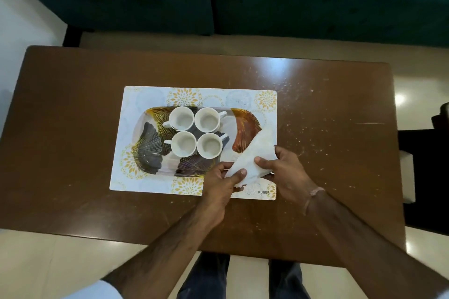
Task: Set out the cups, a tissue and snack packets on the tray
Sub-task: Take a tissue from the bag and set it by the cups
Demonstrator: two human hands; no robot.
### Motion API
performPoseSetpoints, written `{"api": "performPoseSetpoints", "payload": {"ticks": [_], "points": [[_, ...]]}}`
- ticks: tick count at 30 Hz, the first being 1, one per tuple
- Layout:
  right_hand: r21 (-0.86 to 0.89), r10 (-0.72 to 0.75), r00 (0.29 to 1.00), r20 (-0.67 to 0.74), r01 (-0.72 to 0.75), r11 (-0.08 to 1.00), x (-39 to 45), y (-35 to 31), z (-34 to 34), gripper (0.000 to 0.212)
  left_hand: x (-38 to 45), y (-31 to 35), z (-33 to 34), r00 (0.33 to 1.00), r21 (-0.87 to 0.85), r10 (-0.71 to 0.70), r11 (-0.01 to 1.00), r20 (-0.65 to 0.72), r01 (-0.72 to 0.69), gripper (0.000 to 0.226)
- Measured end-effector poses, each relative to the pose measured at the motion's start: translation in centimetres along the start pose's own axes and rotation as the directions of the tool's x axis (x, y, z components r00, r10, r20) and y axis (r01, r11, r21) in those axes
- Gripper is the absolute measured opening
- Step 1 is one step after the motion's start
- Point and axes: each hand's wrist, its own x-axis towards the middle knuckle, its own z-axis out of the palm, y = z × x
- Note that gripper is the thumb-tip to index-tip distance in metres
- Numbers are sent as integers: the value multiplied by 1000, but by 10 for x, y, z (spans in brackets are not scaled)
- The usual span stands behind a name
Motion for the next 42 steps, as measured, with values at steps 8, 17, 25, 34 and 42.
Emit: {"api": "performPoseSetpoints", "payload": {"ticks": [8,17,25,34,42], "points": [[-368,-258,933,-251,155,917,29,16,32,26,19,-17,-13,956,47,24,999,-294,-11,18],[-886,-662,736,-145,200,417,31,35,39,78,25,-22,-12,873,473,263,880,-411,-42,24],[-945,-634,700,328,245,-219,36,24,16,50,13,-34,-21,755,719,656,517,16,-465,20],[-916,-509,769,387,254,-311,39,37,10,47,13,-39,-18,825,859,532,316,190,-402,44],[-905,-476,773,419,313,-288,37,35,9,48,7,-42,-32,829,876,530,296,180,-380,47]]}}
